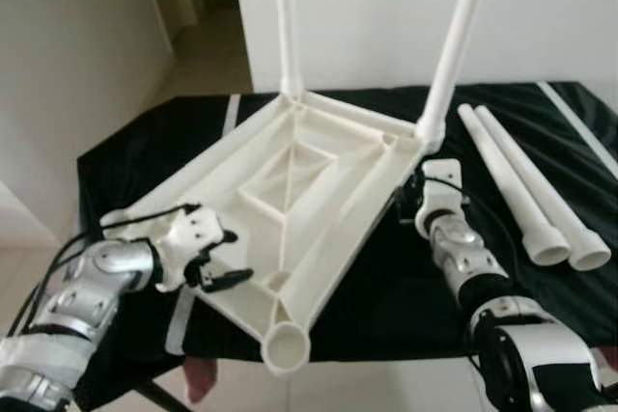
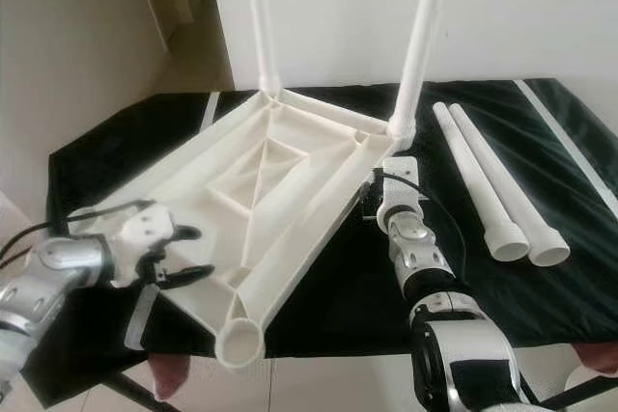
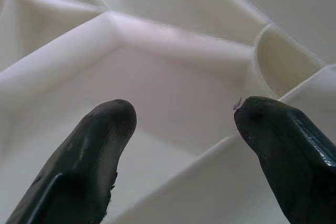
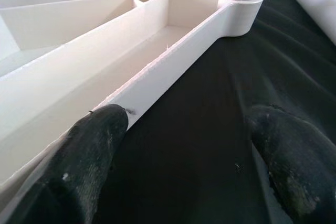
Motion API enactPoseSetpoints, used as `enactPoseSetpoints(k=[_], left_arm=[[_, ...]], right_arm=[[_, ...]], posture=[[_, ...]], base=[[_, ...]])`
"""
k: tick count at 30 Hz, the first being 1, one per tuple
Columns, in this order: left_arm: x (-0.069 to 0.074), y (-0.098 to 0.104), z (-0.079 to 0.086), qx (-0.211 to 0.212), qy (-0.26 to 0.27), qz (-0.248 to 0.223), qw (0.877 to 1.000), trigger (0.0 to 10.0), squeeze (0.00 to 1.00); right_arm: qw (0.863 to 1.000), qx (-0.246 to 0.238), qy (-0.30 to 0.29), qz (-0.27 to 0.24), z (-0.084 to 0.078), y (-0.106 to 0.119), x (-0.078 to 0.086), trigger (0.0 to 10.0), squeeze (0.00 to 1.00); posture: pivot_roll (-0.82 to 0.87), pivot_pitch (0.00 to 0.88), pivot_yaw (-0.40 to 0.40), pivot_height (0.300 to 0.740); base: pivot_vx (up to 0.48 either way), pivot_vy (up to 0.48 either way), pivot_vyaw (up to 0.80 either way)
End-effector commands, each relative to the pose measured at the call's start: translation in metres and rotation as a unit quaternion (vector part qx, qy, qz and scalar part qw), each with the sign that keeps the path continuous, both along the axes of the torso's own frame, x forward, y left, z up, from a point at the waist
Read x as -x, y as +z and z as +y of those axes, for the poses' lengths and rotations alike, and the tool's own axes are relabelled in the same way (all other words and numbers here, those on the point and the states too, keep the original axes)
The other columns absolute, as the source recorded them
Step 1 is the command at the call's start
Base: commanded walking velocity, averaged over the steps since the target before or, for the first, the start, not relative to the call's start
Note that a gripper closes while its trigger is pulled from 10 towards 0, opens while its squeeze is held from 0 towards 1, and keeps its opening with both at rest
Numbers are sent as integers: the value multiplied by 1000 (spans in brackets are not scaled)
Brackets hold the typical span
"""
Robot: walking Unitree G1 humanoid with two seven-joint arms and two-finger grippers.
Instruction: Building children table
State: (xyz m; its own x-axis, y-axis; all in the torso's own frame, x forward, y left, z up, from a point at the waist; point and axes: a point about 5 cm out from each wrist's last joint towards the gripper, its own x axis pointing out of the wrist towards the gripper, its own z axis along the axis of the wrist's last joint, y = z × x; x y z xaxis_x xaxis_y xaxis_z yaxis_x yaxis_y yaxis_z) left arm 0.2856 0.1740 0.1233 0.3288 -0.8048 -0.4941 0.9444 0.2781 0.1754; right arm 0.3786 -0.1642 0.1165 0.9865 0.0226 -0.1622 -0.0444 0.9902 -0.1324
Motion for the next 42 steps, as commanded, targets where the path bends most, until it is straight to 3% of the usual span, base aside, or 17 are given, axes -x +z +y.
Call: enactPoseSetpoints(k=[1, 3, 4, 6, 7, 8, 10, 17, 23, 26, 33, 34, 40, 41, 42], left_arm=[[31, -32, -16, -18, -129, 133, 982, 10000, 0], [33, -31, -25, -9, -137, 130, 982, 10000, 0], [35, -30, -37, 5, -146, 125, 981, 10000, 0], [33, -27, -60, 35, -142, 107, 983, 10000, 0], [33, -27, -60, 35, -142, 107, 983, 10000, 0], [29, -20, -74, 60, -130, 75, 987, 10000, 0], [27, -16, -80, 74, -119, 66, 988, 10000, 0], [21, 4, -78, 108, -94, 34, 989, 10000, 0], [13, 22, -68, 137, -64, 10, 988, 10000, 0], [12, 28, -66, 153, -61, 11, 986, 10000, 0], [20, 33, -61, 147, -77, 17, 986, 10000, 0], [22, 39, -62, 156, -81, 17, 984, 10000, 0], [27, 44, -62, 157, -92, 16, 983, 10000, 0], [31, 35, -63, 109, -108, 2, 988, 10000, 0], [31, 35, -63, 109, -108, 2, 988, 10000, 0]], right_arm=[[998, 6, 61, 12, 24, -4, 0, 10000, 0], [997, 6, 71, 10, 26, -2, -1, 10000, 0], [998, 3, 69, 3, 26, 1, -2, 10000, 0], [999, -11, 38, -37, 18, 13, -6, 10000, 0], [999, -11, 38, -37, 18, 13, -6, 10000, 0], [997, -26, 9, -71, 9, 21, -7, 10000, 0], [995, -31, -14, -90, 1, 25, -6, 10000, 0], [986, -43, -71, -144, -30, 28, 4, 10000, 0], [970, -58, -127, -197, -62, 27, 28, 10000, 0], [963, -57, -145, -220, -70, 29, 39, 10000, 0], [956, -65, -155, -242, -70, 29, 61, 10000, 0], [954, -87, -155, -240, -68, 30, 68, 10000, 0], [952, -101, -156, -243, -65, 34, 78, 10000, 0], [952, -101, -151, -245, -63, 39, 84, 10000, 0], [952, -101, -151, -245, -63, 39, 84, 10000, 0]], posture=[[52, 0, 32, 740], [55, 0, 33, 740], [56, 0, 35, 740], [55, 0, 36, 740], [55, 0, 36, 740], [53, 0, 36, 740], [52, 0, 34, 740], [52, 0, 32, 740], [48, 0, 36, 740], [45, 0, 38, 740], [42, 0, 37, 740], [44, 0, 34, 740], [44, 0, 30, 740], [40, 0, 29, 740], [40, 0, 29, 740]], base=[[0, 0, 0], [0, 0, 0], [0, 0, 0], [0, 0, 0], [0, 0, 0], [0, 0, 0], [0, 0, 0], [0, 0, 0], [0, 0, 0], [0, 0, 0], [0, 0, 0], [0, 0, 0], [0, 0, 0], [0, 0, 0], [0, 0, 0]])
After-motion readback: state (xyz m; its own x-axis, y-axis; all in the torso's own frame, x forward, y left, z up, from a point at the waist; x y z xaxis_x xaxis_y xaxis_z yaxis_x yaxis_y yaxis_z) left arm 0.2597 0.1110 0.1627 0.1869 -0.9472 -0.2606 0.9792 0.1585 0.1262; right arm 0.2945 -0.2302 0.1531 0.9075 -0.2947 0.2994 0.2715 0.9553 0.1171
